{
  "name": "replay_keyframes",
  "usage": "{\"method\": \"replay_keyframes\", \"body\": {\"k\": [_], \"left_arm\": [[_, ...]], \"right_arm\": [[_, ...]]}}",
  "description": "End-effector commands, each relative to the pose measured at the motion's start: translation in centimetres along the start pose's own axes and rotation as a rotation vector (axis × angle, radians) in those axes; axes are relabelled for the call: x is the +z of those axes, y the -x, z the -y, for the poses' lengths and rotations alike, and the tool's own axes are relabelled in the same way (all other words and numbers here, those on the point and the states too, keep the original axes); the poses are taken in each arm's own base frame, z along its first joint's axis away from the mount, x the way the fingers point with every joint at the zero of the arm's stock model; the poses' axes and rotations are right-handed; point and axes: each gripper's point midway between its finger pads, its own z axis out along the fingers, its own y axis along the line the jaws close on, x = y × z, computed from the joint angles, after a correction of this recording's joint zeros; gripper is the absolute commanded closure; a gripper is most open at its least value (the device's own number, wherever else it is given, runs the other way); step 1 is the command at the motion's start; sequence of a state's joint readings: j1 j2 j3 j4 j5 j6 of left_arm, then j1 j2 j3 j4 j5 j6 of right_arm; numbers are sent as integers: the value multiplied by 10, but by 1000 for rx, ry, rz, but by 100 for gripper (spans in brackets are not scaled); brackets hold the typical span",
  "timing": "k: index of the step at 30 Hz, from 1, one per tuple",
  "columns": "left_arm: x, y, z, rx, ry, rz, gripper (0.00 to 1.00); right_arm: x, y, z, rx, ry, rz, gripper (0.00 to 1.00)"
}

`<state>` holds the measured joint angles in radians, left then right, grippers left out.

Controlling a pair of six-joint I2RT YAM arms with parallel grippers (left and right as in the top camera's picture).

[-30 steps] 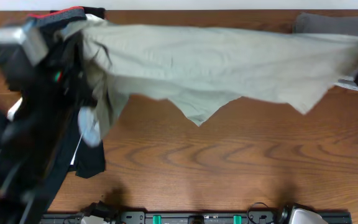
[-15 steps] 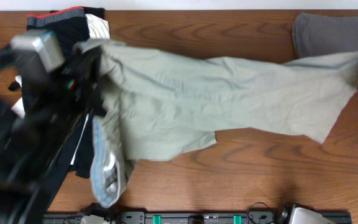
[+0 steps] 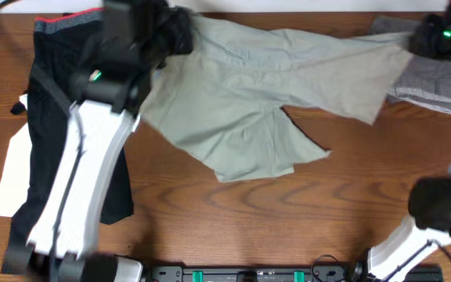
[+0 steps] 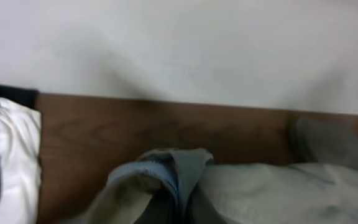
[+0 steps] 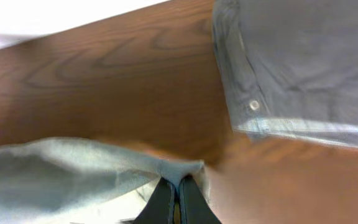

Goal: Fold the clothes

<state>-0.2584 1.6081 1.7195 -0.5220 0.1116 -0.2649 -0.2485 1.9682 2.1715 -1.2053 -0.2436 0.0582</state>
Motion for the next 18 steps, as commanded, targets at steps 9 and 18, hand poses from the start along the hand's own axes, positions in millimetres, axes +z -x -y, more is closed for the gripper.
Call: {"method": "replay_keyframes", "body": {"k": [9,18], "left_arm": [[146,-38,-34,-1,60,0,94],[204,-42,-46,3,50,127,83]], "right_arm": [[175,2,-20,-59,62,-37,99],[234,15,-33,-94,90,65,96]]}}
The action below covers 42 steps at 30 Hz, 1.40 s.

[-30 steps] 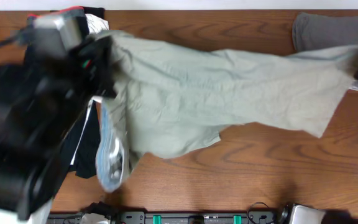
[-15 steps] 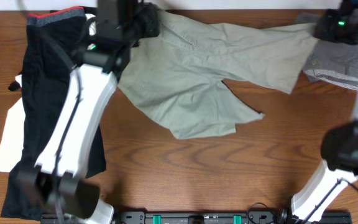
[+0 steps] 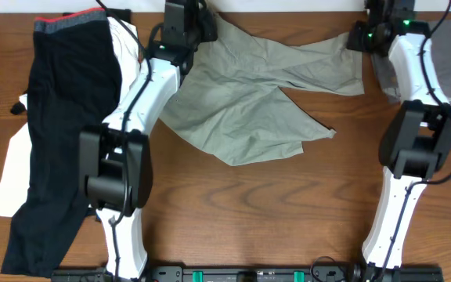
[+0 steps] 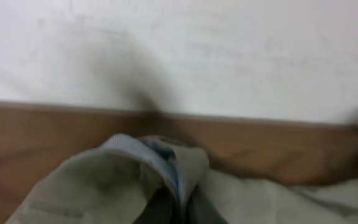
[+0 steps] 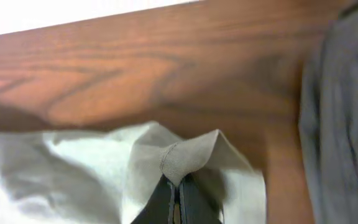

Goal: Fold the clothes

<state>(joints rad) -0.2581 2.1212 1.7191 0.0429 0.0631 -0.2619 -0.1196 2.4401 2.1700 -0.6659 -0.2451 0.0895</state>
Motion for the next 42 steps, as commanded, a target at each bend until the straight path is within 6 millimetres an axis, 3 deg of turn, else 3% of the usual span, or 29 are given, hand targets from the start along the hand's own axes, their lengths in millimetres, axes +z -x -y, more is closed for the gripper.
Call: {"method": "replay_keyframes", "body": {"k": [1,2,3,5,6,10,12,14,18,21,28,33,37,42], "left_arm": [[5,19,-7,9,28,89,64],[5,25,-6,36,29,111,43],[4,29,-6,57,30,122,26],[-2,39,-8,99,40,123,7],[-7,42,-10,114,50,112,2],[-39,57,-25,106,111,44,2],[-61,62,-31,101,137,-4,2],[-86,62,-34,97,157,-57,2],[-143,54,-34,106,188,-170,2],[-182,40,-36,148,205,-269,2],[-230,-20,-59,142,280,-562,2],[-237,-54,-86,73,345,-680,2],[-233,-70,-102,33,377,-707,2],[-213,-86,-112,86,359,-713,2]], "right_arm": [[3,14,-8,-13,9,57,83],[2,21,-8,-19,10,85,44],[-1,27,-8,-15,11,105,34],[-12,39,-7,-2,10,136,17],[-20,45,-6,5,9,145,13],[-61,59,-6,20,-2,150,11],[-85,59,-10,29,-3,132,10],[-111,51,-17,38,-1,91,1],[-157,19,-42,49,48,-37,1],[-185,-19,-67,76,108,-181,2],[-196,-111,-122,-26,111,-535,25],[-182,-158,-153,-121,32,-661,26],[-166,-195,-172,-128,-20,-738,27],[-148,-248,-180,-118,-73,-841,41]]}}
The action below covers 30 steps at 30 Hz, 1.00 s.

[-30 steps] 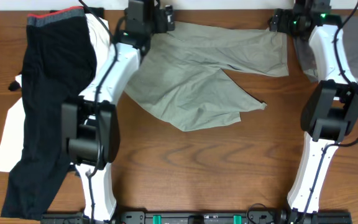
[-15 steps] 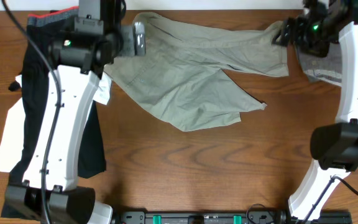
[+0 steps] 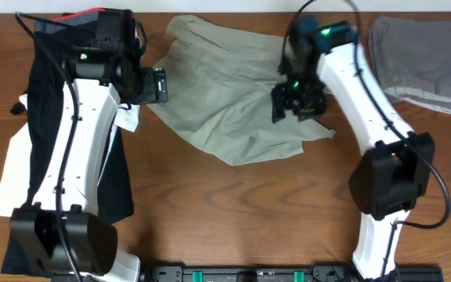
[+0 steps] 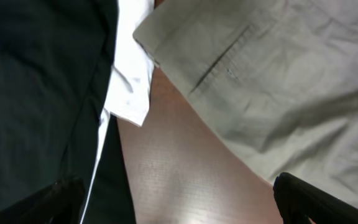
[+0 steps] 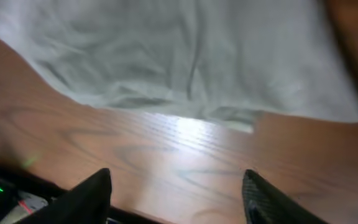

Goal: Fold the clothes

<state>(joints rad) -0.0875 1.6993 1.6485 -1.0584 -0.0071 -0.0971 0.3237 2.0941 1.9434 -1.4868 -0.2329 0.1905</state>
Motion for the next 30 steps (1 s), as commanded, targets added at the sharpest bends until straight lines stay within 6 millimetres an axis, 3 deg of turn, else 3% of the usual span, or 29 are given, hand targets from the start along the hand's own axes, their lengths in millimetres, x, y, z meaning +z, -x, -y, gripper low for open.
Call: {"method": "replay_keyframes", "body": {"k": [1,8,13,22,30], "left_arm": [[22,-3,0,51,8,-22,2],[57,-2,2,130,5,-6,2],[83,6,6,182,1,5,2],[128,11,10,203,1,-9,2],[135,6,10,204,2,-31,2]], "right_arm": [[33,-18,4,84,-70,-83,42],[75,-46,9,127,-172,-151,44],[91,-54,14,152,-198,-131,46],[107,-44,30,162,-247,-20,45],[123,-3,40,157,-272,183,47]]}}
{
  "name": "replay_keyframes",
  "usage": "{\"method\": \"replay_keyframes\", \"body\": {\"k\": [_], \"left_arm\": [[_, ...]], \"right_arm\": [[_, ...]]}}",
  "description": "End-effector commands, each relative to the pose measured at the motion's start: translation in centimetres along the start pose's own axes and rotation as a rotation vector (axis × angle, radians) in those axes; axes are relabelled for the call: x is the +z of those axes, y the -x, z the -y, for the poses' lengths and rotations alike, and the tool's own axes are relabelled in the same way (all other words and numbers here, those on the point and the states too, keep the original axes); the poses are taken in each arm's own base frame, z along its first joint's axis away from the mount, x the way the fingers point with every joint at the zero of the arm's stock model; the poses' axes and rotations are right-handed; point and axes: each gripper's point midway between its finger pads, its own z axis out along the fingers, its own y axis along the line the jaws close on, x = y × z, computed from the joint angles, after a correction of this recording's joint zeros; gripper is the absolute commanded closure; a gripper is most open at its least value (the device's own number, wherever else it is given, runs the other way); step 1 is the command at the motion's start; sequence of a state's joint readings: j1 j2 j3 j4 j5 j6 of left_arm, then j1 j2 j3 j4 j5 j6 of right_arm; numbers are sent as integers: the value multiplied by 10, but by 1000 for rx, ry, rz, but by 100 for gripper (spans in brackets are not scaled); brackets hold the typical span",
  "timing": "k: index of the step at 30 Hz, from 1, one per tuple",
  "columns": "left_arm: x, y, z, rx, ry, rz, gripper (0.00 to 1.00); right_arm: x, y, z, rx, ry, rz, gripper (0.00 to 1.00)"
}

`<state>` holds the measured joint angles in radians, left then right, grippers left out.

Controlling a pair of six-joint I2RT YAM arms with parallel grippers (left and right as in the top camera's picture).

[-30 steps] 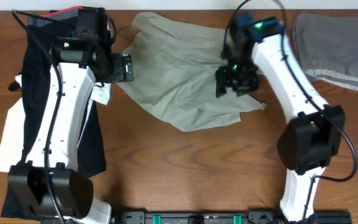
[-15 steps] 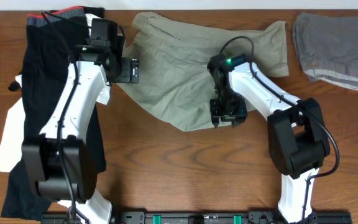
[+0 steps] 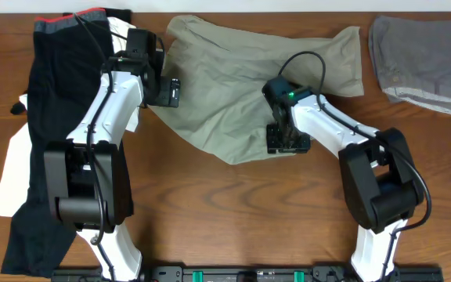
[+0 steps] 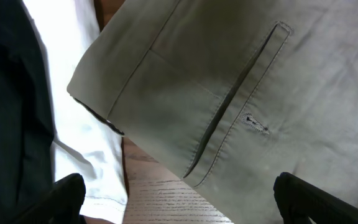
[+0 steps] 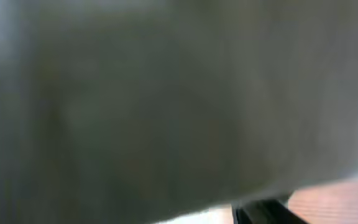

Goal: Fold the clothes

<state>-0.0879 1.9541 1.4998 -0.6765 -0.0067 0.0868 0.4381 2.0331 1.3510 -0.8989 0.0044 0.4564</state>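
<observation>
Olive shorts [image 3: 241, 86] lie spread at the table's top centre, crumpled. My left gripper [image 3: 171, 92] hovers open over their left edge; in the left wrist view its fingers [image 4: 67, 198] stand wide apart, with the welt pocket [image 4: 238, 121] and bare wood between them. My right gripper [image 3: 286, 141] is low at the shorts' lower right edge. The right wrist view is blurred and filled with olive cloth [image 5: 154, 99]. Only one dark finger [image 5: 263, 213] shows, far out to the right, so the jaws stand apart.
A black garment [image 3: 61, 117] with a red waistband lies along the left side on a white cloth [image 3: 10, 168]. A folded grey garment [image 3: 421, 51] sits at the top right. Bare wooden table [image 3: 241, 219] stretches across the front.
My left gripper has moved a little right and up onto the shorts' left edge, still open. My right gripper has dropped from above the shorts to their lower right edge, pressed close to the cloth.
Both grippers were shut on the shorts' top corners, holding them stretched at the far edge, and they still held them there a moment later. By 1.0 s ago both had let go and stood open above the shorts. Now each is low at one edge of them.
</observation>
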Motion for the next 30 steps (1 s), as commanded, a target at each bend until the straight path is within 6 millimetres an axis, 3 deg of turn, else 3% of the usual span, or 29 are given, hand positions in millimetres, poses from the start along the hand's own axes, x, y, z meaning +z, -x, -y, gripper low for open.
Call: {"method": "replay_keyframes", "body": {"k": [1,7,8,9,10,11,17,24,27,30], "left_arm": [[2,-3,0,18,1,-10,2],[2,-6,0,19,0,-25,2],[2,-6,0,18,0,-26,2],[2,-7,0,15,0,-26,2],[2,-7,0,15,0,-28,2],[2,-7,0,10,0,-29,2],[1,-17,10,5,-58,-68,2],[-3,-47,18,-54,-99,-195,2],[-6,-60,18,-58,-98,-250,2],[-7,-64,18,-58,-97,-267,2]], "right_arm": [[-1,15,7,18,-56,89,48],[-1,24,16,23,-104,134,47],[1,23,16,23,-106,129,52],[2,21,17,22,-109,122,65],[4,18,18,22,-114,113,89],[6,16,20,22,-117,106,99],[10,-5,46,116,-162,11,99],[0,-24,104,292,-177,-134,99],[0,-27,130,363,-148,-180,99],[1,-20,142,383,-71,-184,99]]}}
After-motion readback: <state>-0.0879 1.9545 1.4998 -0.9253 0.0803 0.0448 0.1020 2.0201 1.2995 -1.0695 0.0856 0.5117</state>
